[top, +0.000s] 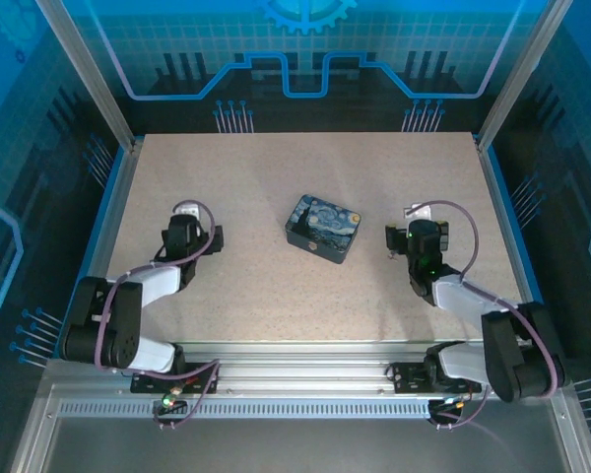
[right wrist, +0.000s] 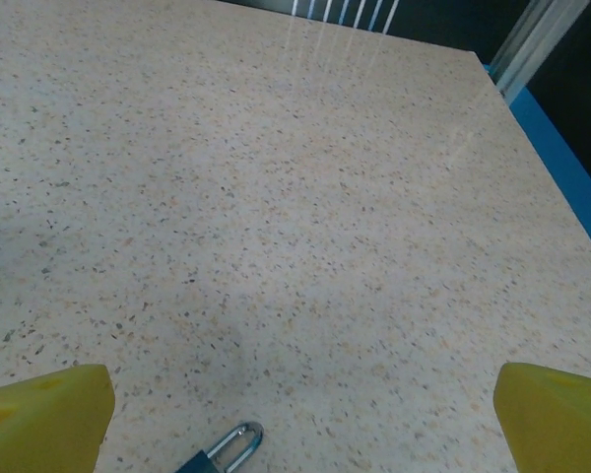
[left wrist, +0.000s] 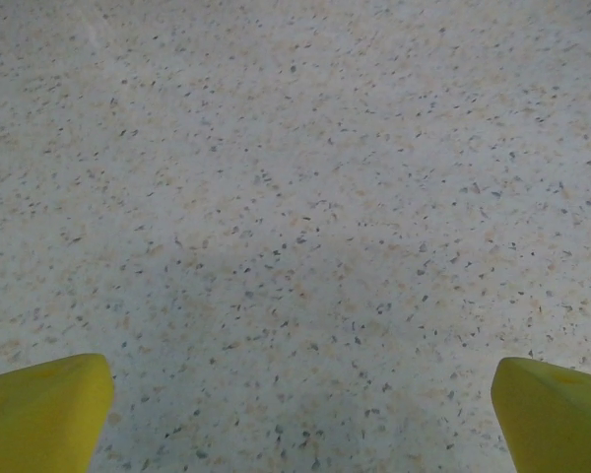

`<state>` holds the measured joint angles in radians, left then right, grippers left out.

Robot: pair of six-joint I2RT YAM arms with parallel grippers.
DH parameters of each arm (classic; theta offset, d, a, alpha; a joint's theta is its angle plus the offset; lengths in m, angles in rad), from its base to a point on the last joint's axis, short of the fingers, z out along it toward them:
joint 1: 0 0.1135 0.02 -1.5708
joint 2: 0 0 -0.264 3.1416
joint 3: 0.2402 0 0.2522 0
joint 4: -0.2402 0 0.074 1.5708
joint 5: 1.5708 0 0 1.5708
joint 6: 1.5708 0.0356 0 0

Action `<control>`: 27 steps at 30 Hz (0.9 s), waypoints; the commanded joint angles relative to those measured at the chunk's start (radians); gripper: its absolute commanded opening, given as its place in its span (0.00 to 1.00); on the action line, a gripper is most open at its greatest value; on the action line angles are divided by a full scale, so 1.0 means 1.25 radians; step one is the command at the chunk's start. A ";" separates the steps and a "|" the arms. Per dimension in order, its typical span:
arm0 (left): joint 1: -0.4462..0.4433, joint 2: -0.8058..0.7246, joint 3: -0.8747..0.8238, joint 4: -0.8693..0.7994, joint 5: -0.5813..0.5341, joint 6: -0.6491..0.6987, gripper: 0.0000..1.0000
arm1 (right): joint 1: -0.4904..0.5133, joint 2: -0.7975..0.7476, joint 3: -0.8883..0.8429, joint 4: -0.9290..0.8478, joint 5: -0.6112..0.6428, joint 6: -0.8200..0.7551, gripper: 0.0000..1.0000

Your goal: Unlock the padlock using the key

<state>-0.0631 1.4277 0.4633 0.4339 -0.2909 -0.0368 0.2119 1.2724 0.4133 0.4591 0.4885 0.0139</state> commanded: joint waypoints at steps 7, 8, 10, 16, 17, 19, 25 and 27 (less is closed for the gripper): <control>-0.007 0.104 -0.104 0.476 0.083 0.071 0.99 | -0.066 0.189 -0.049 0.380 -0.201 -0.032 1.00; -0.007 0.099 -0.093 0.446 0.072 0.063 0.99 | -0.062 0.195 -0.018 0.315 -0.161 -0.020 1.00; -0.007 0.102 -0.094 0.453 0.065 0.063 0.99 | -0.085 0.191 -0.005 0.291 -0.182 0.001 1.00; -0.002 0.102 -0.081 0.429 0.055 0.053 0.99 | -0.096 0.186 0.001 0.268 -0.206 0.009 1.00; -0.001 0.102 -0.080 0.428 0.053 0.051 0.99 | -0.096 0.183 0.002 0.260 -0.206 0.010 1.00; 0.002 0.103 -0.076 0.418 0.051 0.046 0.99 | -0.096 0.185 0.003 0.262 -0.211 0.007 1.00; 0.005 0.102 -0.071 0.412 0.051 0.042 0.99 | -0.101 0.186 0.006 0.257 -0.219 0.009 1.00; 0.006 0.102 -0.073 0.412 0.053 0.042 0.99 | -0.100 0.186 0.004 0.260 -0.219 0.008 1.00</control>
